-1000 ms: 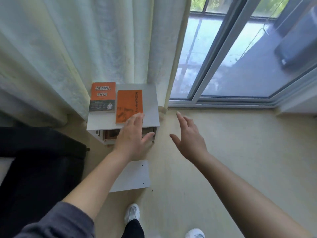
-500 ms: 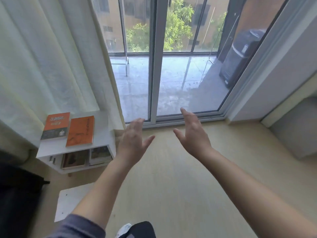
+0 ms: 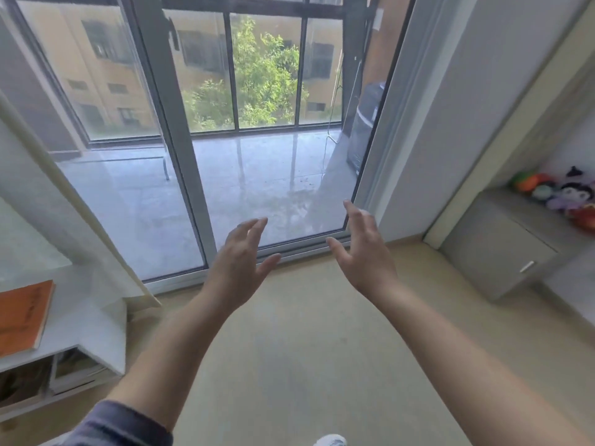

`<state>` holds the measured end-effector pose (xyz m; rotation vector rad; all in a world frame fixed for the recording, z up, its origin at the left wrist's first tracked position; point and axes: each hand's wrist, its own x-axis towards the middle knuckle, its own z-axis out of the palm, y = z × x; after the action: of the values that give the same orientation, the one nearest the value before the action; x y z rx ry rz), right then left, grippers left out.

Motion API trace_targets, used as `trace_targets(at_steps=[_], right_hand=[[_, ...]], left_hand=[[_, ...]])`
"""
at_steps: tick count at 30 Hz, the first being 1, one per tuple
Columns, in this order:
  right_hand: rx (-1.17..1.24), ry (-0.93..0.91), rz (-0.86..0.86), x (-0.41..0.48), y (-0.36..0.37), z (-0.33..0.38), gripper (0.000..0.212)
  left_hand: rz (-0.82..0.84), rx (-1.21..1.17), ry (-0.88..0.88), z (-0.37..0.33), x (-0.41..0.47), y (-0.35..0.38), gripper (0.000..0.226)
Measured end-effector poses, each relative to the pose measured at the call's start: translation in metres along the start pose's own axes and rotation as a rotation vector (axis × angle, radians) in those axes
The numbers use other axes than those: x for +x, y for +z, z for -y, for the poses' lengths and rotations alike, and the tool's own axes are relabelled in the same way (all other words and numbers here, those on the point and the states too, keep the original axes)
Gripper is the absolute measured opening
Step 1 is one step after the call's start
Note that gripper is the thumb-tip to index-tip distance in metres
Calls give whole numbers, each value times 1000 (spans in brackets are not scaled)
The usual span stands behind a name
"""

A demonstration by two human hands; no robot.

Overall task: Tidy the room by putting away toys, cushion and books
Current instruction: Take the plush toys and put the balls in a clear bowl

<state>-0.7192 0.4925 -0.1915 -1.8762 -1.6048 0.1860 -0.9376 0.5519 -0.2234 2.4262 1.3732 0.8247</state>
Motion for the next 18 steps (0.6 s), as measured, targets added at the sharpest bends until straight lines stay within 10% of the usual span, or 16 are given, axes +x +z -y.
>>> trace_targets(at_steps=[18], right_hand=[[1,99,-50,105,-202,-329,67]], left_hand=[[36,-27,42,-274,199,223,60]])
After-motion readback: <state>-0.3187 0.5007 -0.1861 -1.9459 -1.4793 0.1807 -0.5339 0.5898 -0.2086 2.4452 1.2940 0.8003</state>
